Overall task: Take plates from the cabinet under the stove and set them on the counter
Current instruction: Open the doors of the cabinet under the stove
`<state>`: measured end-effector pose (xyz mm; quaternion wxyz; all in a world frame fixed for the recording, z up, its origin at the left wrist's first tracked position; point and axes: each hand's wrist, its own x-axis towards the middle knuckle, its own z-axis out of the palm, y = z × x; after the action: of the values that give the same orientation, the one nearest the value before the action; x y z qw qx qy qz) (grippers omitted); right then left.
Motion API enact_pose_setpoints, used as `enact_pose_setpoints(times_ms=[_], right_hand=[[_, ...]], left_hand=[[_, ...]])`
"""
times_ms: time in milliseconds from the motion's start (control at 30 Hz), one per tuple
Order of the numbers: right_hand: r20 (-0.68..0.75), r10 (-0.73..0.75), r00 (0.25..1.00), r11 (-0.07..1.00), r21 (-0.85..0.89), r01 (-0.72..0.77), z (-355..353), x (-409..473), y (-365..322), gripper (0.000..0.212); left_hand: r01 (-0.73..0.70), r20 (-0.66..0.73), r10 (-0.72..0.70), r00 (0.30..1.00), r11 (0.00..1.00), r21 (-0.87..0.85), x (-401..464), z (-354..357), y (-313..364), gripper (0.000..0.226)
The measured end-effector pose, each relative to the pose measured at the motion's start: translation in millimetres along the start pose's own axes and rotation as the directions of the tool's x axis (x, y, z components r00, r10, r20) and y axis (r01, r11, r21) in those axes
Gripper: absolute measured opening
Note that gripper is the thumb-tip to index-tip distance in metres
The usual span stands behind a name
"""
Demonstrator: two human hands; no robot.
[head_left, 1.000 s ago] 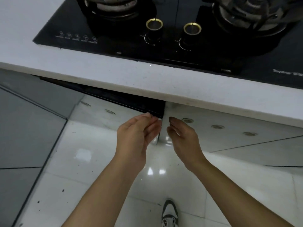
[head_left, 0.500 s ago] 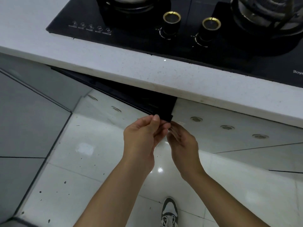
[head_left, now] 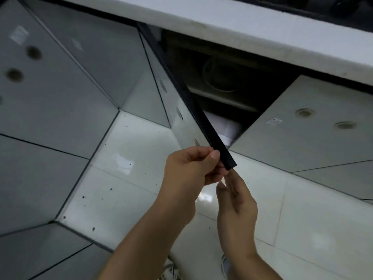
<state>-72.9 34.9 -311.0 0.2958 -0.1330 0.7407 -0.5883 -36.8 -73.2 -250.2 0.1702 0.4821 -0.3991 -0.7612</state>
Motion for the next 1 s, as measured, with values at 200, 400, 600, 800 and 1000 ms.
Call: enact_pose_setpoints(times_ms=[200,400,600,800,1000], right_hand=[[0.078,0.018,0.997,1.000,-0.004,-0.018,79.4,-69.9,14.1,0.052],[0.233,-0.036,0.972,0.999,-0.020,0.042,157.1,-104.2,9.9,0.055],[0.356,-0.100,0.929,0.988,-0.077,0.136,210.5,-106.2,7.2,0.056],[0.423,-0.088,0.902,0.986,-0.090,0.138,239.9,-99.6,2.1,0.052],[0.438,-0.083,0.895,0.990,-0.062,0.123,238.7,-94.3,-5.5,0.049]], left_hand=[[-0.022,-0.077,0.031,0.997,0.993,0.115,-34.6,-96.0,8.2,0.015],[-0.016,-0.167,0.040,0.985,0.990,0.139,-44.5,-177.5,28.2,0.014],[-0.030,-0.213,0.084,0.973,0.969,0.247,-37.7,-238.4,61.3,0.012],[-0.077,-0.286,0.174,0.942,0.945,0.319,-25.8,-267.2,76.0,0.014],[-0.081,-0.247,0.175,0.953,0.934,0.349,-19.4,-278.5,79.6,0.011]])
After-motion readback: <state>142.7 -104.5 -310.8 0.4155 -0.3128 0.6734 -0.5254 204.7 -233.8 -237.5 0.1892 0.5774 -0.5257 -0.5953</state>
